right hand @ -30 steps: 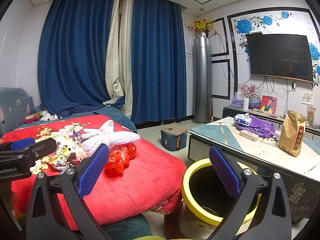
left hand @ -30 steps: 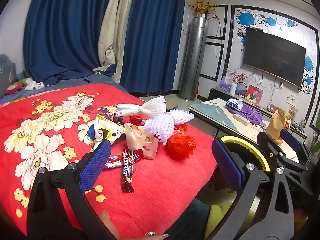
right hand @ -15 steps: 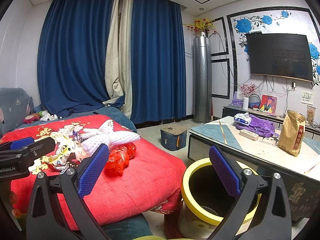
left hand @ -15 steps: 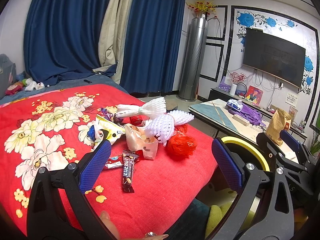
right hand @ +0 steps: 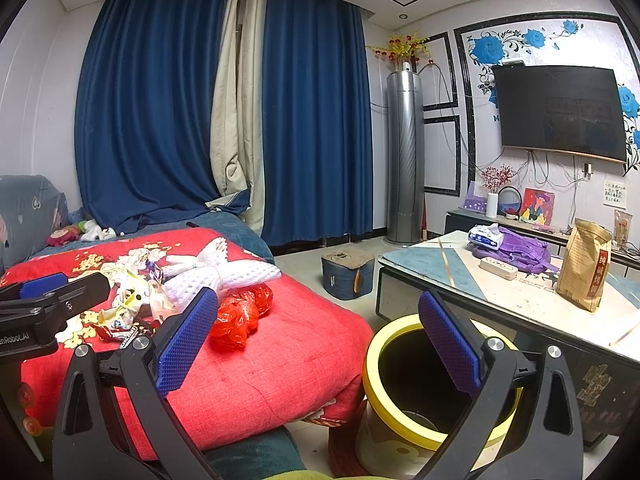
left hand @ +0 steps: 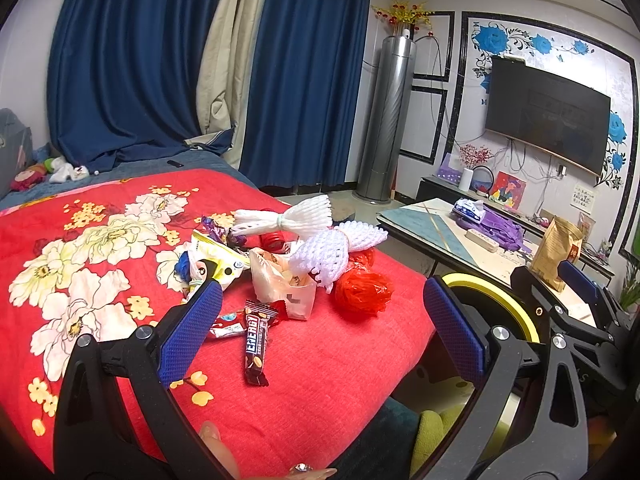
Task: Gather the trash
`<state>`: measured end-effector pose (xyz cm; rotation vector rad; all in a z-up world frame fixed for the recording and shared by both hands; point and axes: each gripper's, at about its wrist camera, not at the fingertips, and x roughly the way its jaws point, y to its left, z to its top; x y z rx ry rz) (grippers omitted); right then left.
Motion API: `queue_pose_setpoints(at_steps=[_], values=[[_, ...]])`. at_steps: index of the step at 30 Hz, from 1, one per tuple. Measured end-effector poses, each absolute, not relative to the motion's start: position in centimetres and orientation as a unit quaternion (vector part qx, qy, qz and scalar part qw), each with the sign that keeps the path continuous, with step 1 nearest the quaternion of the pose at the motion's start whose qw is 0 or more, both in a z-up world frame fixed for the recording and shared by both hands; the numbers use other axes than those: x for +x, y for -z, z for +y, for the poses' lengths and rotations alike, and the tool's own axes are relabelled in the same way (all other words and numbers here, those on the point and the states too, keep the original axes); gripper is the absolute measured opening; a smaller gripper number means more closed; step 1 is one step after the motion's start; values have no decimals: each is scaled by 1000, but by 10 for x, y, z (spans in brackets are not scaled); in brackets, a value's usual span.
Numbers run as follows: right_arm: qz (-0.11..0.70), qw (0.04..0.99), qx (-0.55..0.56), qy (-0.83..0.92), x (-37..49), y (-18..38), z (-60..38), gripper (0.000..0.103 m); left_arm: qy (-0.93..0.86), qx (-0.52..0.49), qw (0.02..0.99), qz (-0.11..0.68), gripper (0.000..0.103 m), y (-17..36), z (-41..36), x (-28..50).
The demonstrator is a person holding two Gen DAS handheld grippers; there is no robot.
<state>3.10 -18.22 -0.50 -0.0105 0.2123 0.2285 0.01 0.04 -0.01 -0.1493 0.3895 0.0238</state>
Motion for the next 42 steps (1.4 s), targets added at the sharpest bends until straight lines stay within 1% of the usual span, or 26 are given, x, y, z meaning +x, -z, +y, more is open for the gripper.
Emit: queue_pose_setpoints(at_steps=[16,29,42], values=[[106,987,-7,-122,31,5,-180,98,-17,-82,977,198,92,-4,5,4],[120,970,-26,-209,40,6,-158,98,-35,-89,976,197,92,3,34,-1],[139,953,-50,-266,85,-6,-121,98,-65,-131,957,251,92,17,78,8]])
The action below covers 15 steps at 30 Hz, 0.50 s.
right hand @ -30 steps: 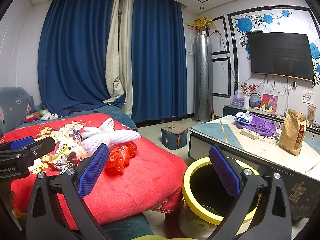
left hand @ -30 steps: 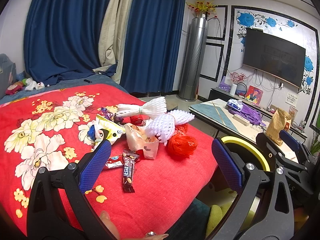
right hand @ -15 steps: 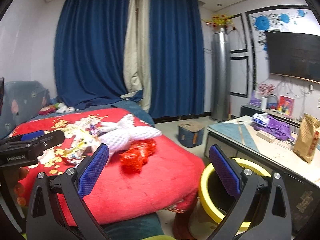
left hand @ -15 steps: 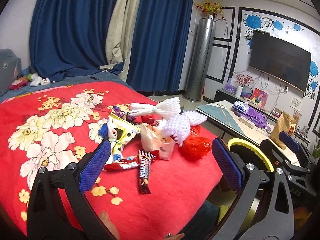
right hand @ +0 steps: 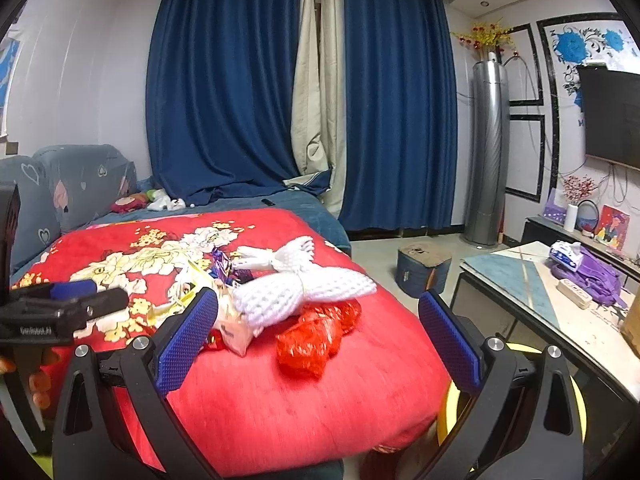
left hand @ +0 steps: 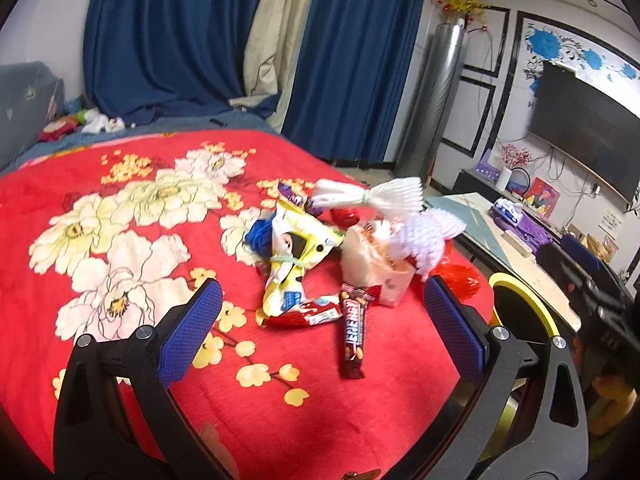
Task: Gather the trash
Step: 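Grasp the white mesh net with the right tool while the left tool grasps the chocolate bar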
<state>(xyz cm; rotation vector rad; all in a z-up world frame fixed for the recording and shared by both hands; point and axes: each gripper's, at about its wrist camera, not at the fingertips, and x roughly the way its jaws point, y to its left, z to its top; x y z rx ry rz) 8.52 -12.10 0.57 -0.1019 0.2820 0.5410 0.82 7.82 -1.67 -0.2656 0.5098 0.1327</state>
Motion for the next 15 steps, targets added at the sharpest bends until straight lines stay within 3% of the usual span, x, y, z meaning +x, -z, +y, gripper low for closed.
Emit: queue_pose_setpoints(at_steps=[12,15], values=[[217,943,-44,-247,168,0,-107,97,12,-109,943,314,92,40,49,29],[247,936,-26,-248,190,4,-106,97,19,-106,939,328,82,46,45,34]])
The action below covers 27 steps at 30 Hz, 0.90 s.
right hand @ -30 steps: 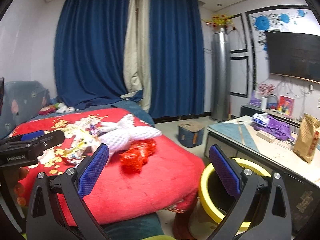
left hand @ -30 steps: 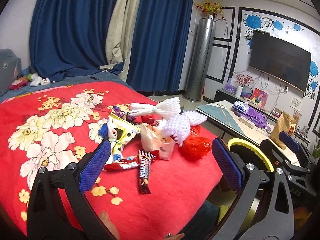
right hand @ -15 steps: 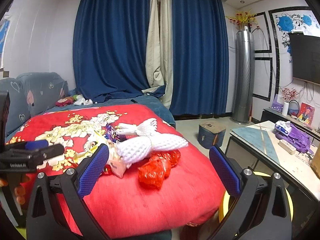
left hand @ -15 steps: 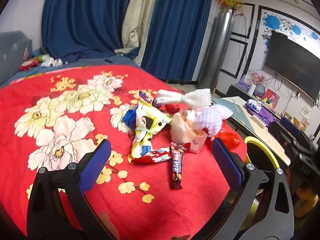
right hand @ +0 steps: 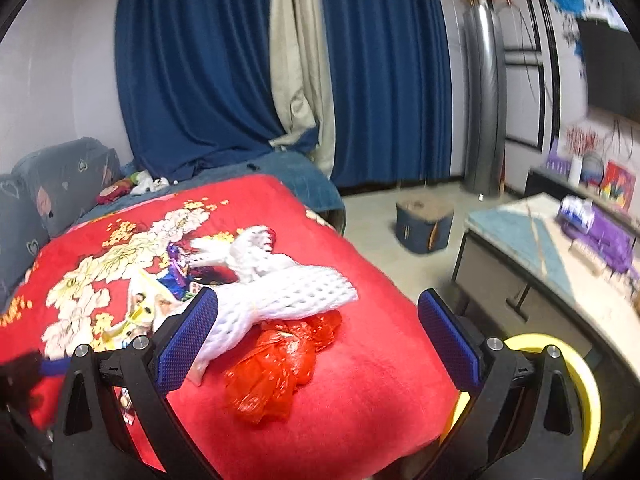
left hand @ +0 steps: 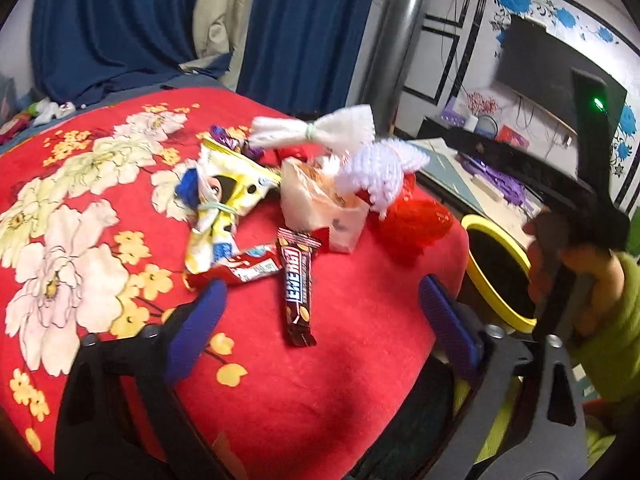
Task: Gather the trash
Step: 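Grasp the white mesh net with the right tool while the left tool grasps the chocolate bar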
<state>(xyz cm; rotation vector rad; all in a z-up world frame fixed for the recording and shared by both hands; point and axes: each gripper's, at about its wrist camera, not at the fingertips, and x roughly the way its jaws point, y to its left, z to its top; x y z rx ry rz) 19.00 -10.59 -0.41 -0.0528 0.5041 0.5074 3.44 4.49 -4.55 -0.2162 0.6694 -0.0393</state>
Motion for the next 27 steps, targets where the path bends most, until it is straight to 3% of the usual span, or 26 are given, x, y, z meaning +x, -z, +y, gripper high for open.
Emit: queue_pose_setpoints(at_steps=[5,7,11,17,24,27], values=[[288,922,11,-257,221,11,-104,91,15,-114,931,346,68,52,48,42],[313,911,22,-269,236,17,-101,74,16,-117,928,354,63,56,49,46],[357,890,55,-278,256,31,-103,67,18,-121,923,364,60,60,50,49],[373,874,90,-299,264,36,-109,45,16,-126,917,377,45,67,51,54],[368,869,101,-314,258,29,-120,4,14,-130,911,392,23,74,51,56],[359,869,99,-326,251,24,-121,3,14,-134,908,396,14,76,51,56]])
